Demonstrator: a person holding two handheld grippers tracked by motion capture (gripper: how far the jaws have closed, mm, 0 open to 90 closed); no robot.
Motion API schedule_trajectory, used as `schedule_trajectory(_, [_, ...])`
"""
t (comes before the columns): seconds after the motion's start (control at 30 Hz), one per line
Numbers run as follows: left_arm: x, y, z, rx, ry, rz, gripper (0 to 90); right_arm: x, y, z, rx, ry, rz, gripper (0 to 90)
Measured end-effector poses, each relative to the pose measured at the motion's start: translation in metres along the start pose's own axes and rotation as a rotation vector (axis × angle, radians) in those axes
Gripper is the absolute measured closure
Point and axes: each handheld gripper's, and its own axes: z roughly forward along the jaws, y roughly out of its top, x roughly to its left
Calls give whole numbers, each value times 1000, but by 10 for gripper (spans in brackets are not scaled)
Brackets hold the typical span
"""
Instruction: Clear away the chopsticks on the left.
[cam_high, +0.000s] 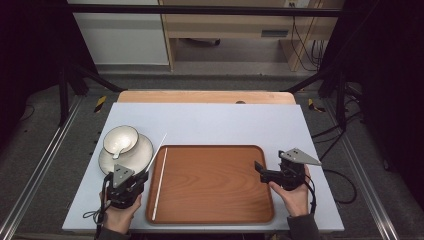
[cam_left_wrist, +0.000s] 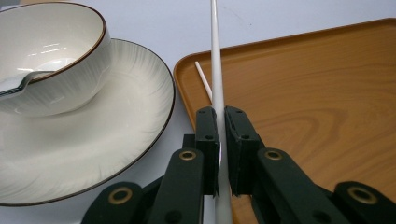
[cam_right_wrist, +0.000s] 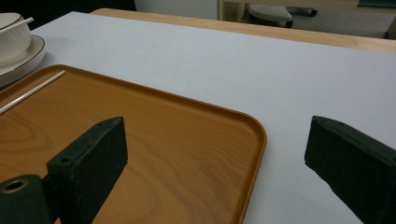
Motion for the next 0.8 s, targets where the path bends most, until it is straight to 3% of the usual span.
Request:
schedule_trajectory(0.13, [-8,1,-1,-14,24,-15,843,0,1,-1,-6,2,0,61])
schedule_trajectory(0.33, [-20,2,-1,-46,24,-58,843,0,2,-2,-15,5,4,61])
schedule_trajectory(0.67, [-42,-11,3,-93,19,-134,842,-1,1,-1,-11,7,5,61])
schedule_trajectory(0.8, [-48,-19,7,-88,15,-160,842,-2,1,-1,-11,7,7,61])
